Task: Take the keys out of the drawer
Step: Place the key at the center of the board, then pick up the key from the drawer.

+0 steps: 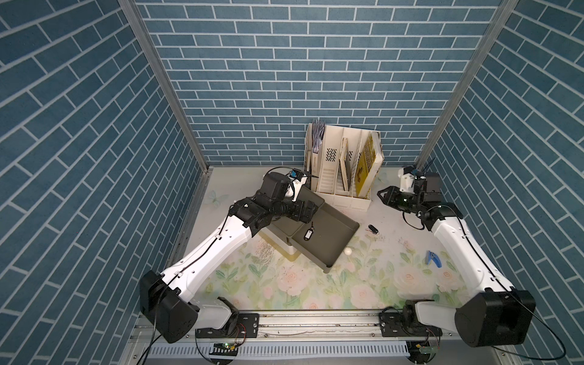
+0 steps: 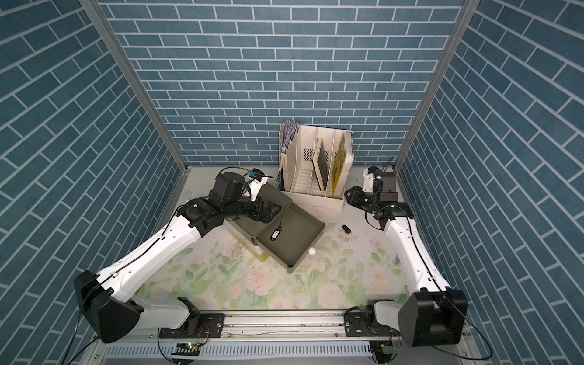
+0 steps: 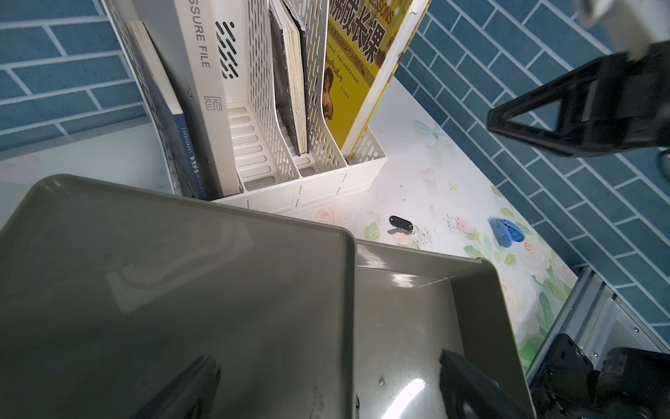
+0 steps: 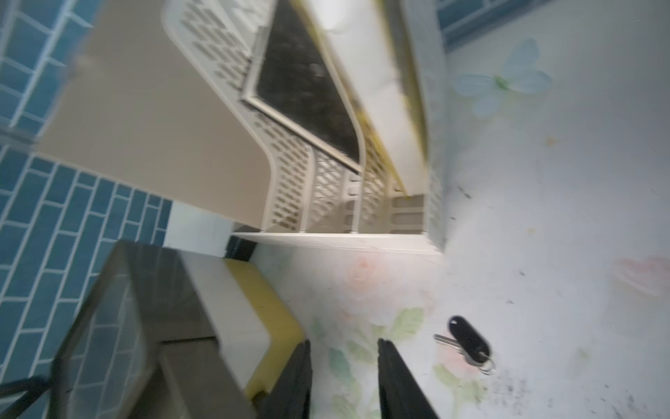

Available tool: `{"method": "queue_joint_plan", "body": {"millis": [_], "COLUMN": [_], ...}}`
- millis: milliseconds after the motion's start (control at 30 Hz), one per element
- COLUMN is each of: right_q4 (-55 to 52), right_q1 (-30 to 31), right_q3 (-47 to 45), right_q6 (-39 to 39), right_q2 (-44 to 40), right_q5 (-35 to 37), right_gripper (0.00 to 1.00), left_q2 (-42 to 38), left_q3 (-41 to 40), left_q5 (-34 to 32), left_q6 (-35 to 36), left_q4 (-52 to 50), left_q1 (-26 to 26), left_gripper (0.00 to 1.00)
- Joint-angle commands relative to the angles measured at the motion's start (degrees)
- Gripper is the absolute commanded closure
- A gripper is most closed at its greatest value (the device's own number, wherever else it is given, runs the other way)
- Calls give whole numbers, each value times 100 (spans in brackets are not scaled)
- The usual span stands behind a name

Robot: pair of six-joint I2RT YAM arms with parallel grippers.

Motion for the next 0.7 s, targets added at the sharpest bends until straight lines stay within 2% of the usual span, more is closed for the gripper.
{"method": "queue_joint_plan", "body": {"millis": [0,133,367,500,667], "right_q4": [-831,-840,-570,-127,309], "right_q1": [706,1639,2881,3420,3746], "right_q3": [528,783,644,360,190], "right_q6": [151,554,938,1128,1295], "right_q2": [10,161,516,754,1040], "right_q5": [-166,-317,-212,-69,122], "right_gripper": [68,73,98,100,100], "left_q2": [-115,-149,-228,-223,-228], "left_q3": [-80,-94,-196,-260,-306], "left_q5": [-52,-146,-343,-404,-465], "left_q6": [12,-15,-106,-183,-255], "left_q4": [-42,-81,-95,-107,-176], "left_q1": [53,78,210,282,322], "left_gripper": [0,0,0,0,0]}}
